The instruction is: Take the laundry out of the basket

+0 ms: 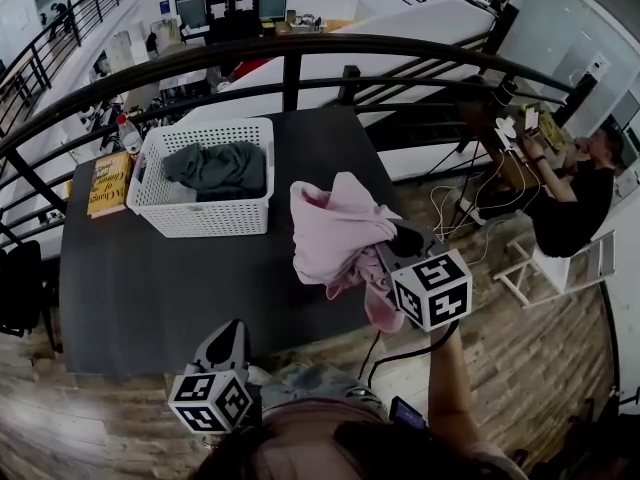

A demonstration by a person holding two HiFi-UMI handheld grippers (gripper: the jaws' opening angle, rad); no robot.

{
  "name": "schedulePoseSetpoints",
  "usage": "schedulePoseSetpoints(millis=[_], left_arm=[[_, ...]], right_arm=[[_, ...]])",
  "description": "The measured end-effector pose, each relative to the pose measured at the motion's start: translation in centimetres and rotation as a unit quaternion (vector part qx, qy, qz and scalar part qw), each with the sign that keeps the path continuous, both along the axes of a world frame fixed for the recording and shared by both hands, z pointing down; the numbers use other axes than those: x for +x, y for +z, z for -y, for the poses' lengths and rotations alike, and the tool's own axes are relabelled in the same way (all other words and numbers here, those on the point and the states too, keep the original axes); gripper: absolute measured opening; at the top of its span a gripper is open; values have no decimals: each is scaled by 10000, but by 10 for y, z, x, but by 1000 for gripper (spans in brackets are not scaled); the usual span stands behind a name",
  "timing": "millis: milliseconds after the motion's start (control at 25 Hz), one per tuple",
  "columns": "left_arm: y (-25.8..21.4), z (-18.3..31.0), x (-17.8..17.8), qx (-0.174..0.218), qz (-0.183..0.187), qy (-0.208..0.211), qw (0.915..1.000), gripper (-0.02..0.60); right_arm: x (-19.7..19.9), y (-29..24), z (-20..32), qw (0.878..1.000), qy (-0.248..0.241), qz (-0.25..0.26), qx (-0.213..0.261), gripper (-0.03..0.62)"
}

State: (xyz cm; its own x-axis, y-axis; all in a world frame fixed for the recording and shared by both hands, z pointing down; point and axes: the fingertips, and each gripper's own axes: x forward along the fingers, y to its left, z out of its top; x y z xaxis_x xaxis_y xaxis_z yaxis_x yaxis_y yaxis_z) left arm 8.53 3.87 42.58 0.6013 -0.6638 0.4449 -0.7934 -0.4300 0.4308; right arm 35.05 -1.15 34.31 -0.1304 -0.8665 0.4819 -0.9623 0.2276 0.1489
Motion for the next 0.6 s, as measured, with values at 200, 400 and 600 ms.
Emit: schedulePoseSetpoints(millis=[200, 400, 600], left_arm=[[7, -3, 14, -31, 31, -17, 10000, -2], [7, -6, 28, -30, 97, 16, 9999, -2], [4, -7, 34, -32, 191, -14, 9998, -2]], right_arm=[[26, 26, 8, 9998, 162, -47, -48, 71], [51, 61, 19, 9989, 435, 21, -191, 71], [60, 104, 25, 9969, 555, 318, -460, 71]])
